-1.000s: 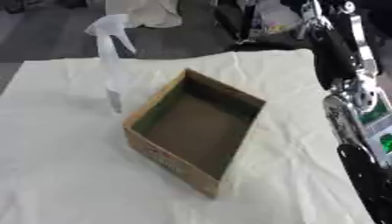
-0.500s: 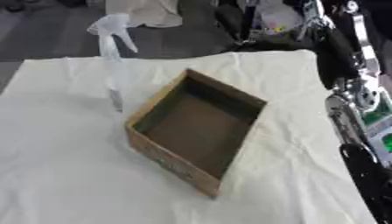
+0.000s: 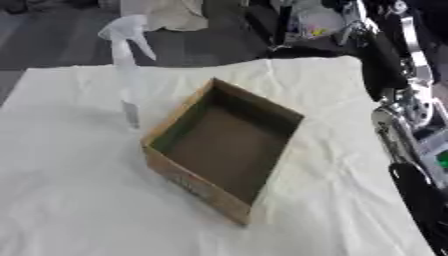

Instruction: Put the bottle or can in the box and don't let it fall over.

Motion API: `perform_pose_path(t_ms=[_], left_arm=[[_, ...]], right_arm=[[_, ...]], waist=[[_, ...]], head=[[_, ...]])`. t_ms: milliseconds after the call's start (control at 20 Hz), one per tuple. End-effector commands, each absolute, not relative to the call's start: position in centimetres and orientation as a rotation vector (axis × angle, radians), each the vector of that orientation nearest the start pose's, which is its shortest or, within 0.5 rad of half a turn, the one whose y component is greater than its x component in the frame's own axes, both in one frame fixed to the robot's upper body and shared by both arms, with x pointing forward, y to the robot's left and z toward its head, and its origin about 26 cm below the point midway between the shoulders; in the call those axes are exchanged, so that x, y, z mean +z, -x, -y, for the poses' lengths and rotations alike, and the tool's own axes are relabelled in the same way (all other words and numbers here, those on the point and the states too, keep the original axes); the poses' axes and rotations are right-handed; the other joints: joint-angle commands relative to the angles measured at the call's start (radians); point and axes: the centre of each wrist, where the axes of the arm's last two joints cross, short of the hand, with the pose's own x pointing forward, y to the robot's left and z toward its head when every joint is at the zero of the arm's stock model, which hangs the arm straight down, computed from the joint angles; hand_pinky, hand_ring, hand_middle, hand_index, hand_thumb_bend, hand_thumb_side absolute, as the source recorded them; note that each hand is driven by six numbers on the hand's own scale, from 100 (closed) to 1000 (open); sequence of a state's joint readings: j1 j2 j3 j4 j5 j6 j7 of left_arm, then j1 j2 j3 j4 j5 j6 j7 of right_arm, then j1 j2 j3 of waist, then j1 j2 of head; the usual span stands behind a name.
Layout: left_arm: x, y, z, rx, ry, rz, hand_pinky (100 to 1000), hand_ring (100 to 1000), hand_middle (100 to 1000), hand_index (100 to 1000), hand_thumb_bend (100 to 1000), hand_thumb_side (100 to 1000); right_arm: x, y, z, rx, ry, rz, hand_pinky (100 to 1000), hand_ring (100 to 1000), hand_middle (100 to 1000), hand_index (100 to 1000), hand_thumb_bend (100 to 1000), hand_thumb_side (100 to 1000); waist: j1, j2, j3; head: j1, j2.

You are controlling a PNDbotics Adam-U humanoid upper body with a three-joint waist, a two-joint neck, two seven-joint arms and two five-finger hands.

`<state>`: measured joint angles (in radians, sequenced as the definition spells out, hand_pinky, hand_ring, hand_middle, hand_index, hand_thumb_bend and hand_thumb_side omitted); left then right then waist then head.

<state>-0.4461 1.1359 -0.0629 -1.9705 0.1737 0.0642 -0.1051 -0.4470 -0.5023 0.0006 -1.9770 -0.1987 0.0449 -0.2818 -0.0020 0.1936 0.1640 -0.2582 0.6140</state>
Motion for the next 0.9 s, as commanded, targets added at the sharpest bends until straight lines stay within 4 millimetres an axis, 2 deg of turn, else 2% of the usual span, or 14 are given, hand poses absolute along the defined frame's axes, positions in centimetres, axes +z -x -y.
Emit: perform_pose_path(t_ms=[50,200,350,600,900], left_arm=[[34.2,-28.5,-33.3,-1.266,-0.631,1.91,882,778,774,825,100,964],[34.3,-28.8,-33.3,-1.407,-0.567,1.763,893,804,796,846,100,1000],[35.2,-28.9,-33.1,-1.527,-0.521,1.66,898,814,804,847,100,1000],[37.6,-29.1,-33.1,-1.592,-0.51,1.638,895,813,803,842,100,1000],[40.0,-30.0,-33.6,-1.593,-0.583,1.632,892,823,809,850,100,994]], right_arm=[[26.6,-30.5,27.5,0.166,0.244,2.407,923,740,786,810,100,455],[26.6,-30.5,27.4,0.179,0.244,2.401,923,739,785,809,100,457],[26.6,-30.4,27.4,0.2,0.245,2.394,923,740,784,809,100,461],[26.6,-30.4,27.4,0.211,0.246,2.39,923,738,782,808,100,461],[26.6,-30.4,27.5,0.229,0.254,2.384,922,738,780,807,100,457]], waist=[[0.008,-0.018,0.003],[0.012,-0.02,0.004],[0.014,-0.021,0.006],[0.019,-0.023,0.013],[0.023,-0.024,0.02]], head=[[-0.007,0.0],[-0.008,0.0],[-0.005,0.0],[-0.003,0.004],[0.006,0.004]])
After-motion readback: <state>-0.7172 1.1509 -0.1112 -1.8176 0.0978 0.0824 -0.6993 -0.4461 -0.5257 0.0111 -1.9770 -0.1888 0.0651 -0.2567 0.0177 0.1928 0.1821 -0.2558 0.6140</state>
